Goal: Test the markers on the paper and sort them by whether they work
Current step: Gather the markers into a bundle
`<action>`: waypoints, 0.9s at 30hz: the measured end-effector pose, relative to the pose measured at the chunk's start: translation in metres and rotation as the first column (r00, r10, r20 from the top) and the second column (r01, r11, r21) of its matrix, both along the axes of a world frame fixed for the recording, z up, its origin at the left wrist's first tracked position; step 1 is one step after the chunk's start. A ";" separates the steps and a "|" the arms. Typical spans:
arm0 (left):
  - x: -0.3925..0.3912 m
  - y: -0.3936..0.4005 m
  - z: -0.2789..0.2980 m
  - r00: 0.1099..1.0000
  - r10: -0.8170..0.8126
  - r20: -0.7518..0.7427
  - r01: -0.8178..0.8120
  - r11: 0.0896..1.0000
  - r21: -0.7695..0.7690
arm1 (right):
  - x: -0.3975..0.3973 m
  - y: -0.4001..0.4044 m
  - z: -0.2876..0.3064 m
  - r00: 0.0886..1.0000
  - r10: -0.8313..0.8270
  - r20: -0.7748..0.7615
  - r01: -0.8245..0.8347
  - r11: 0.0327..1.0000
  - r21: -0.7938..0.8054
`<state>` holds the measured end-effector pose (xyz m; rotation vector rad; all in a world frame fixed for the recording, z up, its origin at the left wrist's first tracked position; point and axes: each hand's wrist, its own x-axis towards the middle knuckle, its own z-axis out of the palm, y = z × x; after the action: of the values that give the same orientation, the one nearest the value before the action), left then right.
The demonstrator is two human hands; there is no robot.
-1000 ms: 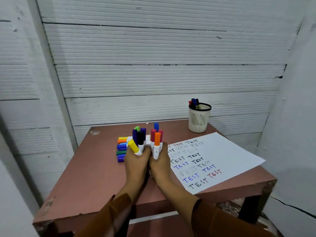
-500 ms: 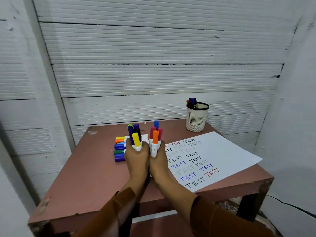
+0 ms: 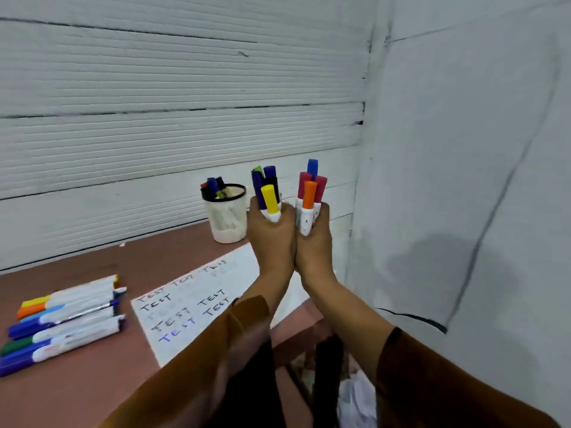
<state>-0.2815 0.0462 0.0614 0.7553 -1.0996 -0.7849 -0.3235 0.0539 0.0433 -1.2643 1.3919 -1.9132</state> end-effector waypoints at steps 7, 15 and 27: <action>-0.157 -0.003 -0.054 0.972 -0.210 0.103 0.195 0.971 0.141 | -0.145 0.012 -0.050 0.960 -0.193 0.205 0.167 0.976 0.138; -0.249 -0.023 -0.178 0.934 -0.283 0.218 0.174 0.894 0.413 | -0.232 -0.001 -0.170 0.916 -0.359 0.181 0.271 0.884 0.380; -0.275 -0.039 -0.369 0.871 -0.408 0.274 0.025 0.594 0.804 | -0.259 -0.008 -0.339 0.882 -0.406 0.239 0.141 0.711 0.689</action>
<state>-0.5561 0.0069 -0.3074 1.6340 -1.2557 -1.4099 -0.5827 0.0459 -0.2961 -0.3296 1.8732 -1.4826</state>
